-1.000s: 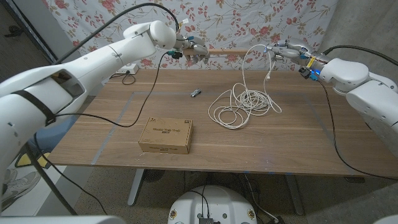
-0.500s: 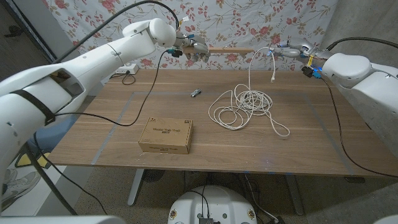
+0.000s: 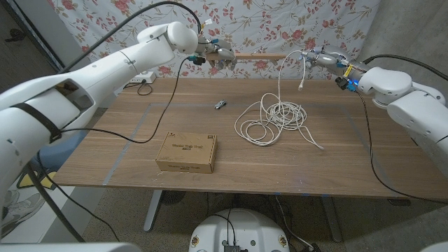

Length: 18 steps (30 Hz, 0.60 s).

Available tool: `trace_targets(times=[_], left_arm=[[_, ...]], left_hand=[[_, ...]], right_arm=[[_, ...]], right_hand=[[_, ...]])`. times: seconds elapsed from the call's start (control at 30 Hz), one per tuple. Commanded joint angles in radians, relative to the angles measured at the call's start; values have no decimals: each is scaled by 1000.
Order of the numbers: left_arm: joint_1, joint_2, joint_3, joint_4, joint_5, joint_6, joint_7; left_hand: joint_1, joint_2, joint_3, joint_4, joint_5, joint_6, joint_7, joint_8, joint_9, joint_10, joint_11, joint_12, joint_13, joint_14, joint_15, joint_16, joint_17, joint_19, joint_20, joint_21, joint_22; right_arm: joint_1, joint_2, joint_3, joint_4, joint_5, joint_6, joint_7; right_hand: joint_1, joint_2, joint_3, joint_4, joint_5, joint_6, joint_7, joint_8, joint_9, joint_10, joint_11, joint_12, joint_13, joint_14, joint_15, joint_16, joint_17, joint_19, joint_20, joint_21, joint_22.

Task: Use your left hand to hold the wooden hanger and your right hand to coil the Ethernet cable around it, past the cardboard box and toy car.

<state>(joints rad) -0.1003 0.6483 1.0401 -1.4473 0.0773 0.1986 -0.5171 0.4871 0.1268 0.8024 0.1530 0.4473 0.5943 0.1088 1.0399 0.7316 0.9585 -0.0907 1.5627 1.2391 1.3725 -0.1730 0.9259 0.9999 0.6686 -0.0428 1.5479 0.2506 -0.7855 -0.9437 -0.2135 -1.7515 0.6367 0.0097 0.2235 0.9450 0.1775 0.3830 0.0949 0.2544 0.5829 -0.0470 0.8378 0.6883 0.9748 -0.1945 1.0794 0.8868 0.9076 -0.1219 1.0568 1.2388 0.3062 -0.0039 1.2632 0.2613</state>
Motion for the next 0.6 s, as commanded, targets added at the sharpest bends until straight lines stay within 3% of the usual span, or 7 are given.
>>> trace_targets(times=[0.03,0.2,0.37,0.6], left_arm=[[8,-7,-7,4,-8,-22,18],[11,-10,-10,7,-10,-28,26],[12,-20,-10,20,-16,-43,29],[17,-33,-7,39,-24,-69,32]], left_hand=[[-4,-1,9,1,-1,6,5,8,-3,-2,-3,5,1,-5,2,-2,-1,-2,1,1,4],[-5,-2,9,1,-1,5,4,10,-3,-4,-3,5,0,-2,-1,2,0,-1,0,-1,-1],[-5,-3,11,1,-1,4,6,11,-4,-4,-3,5,0,-3,1,1,-5,-3,0,1,0],[-6,-4,12,0,-1,6,5,11,-8,-7,-4,4,1,-2,1,3,-7,-3,2,3,0]], right_arm=[[98,147,-62,181,167,170,290],[137,182,-81,222,218,182,386],[151,197,-87,221,223,189,397],[159,191,-69,215,206,209,358]], right_hand=[[24,10,23,-9,-3,-14,-2,2,13,-4,-3,12,37,17,-96,43,6,47,-34,33,-8],[20,2,31,1,-4,-25,14,6,29,-13,-2,32,106,12,-92,102,5,87,-66,44,-45],[26,1,47,2,-2,-29,22,5,32,-10,2,35,133,-1,-91,133,4,119,-77,39,-70],[22,5,51,9,-4,-25,7,4,30,-9,-3,44,169,-22,-91,162,4,73,-66,43,-65]])
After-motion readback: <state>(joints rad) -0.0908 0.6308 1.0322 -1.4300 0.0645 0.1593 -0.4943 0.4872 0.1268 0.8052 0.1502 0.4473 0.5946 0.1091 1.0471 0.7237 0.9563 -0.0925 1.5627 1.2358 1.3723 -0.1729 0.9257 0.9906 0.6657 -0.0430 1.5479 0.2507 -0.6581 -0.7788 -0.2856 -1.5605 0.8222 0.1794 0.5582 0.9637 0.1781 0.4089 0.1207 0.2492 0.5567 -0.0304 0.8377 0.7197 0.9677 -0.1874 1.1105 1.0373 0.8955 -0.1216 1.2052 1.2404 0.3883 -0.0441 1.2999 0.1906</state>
